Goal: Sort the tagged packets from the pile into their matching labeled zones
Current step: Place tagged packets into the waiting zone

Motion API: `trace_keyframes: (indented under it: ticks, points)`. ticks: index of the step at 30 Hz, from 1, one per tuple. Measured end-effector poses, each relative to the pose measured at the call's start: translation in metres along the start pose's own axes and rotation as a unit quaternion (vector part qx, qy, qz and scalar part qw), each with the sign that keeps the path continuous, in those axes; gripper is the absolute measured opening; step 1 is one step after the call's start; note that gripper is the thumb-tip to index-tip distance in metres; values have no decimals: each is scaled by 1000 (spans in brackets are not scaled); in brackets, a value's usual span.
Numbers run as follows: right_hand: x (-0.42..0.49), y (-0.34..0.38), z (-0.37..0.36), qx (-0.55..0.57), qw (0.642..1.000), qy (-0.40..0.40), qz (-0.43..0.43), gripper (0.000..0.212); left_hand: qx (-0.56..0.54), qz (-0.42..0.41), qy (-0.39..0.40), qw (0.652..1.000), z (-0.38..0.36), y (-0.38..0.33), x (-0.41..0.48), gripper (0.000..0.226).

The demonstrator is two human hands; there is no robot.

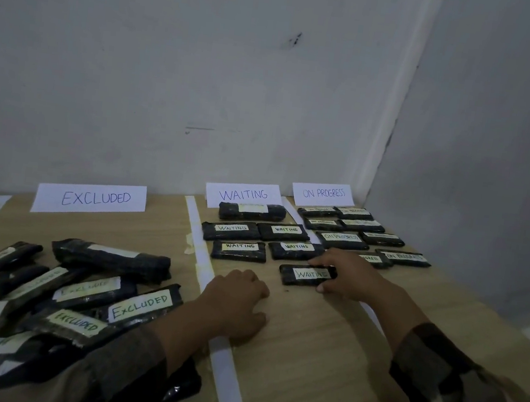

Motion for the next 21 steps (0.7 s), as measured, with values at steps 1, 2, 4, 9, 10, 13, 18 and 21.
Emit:
trace_keyframes:
  ticks: [1,2,4,9,10,13,18,21]
  points:
    - [0,1,0,-1,1000,1,-1,61,-3,0,1,1000,0,0,0,54]
    - [0,1,1,-2,1000,0,-1,62,-6,0,2,1000,1,0,0,53]
    - [-1,3,3,-2,1000,-6,-4,63,-13,-1,-3,1000,2,-1,-1,53]
    - [-7,17,6,25,998,-51,7,56,-32,2,-35,999,12,-1,-6,50]
    - [-10,24,6,40,997,-61,10,53,-37,3,-43,998,16,0,-7,50]
    - [-17,49,4,73,993,-85,34,46,-35,5,-52,998,32,8,-10,52]
    - [-32,103,0,131,983,-100,75,38,-25,23,-67,997,61,38,-31,53]
    - [-44,136,-4,158,976,-94,112,36,-32,35,-74,996,79,60,-50,53]
Point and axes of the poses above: each hand's wrist, its own x-axis towards the middle knuckle, its own z-axis out of the back of the hand, y = z × x, the point moved 3 cm from there along x, towards the middle knuckle, and after that the axes turned 15 degrees about -y, right-handed, at the moved point
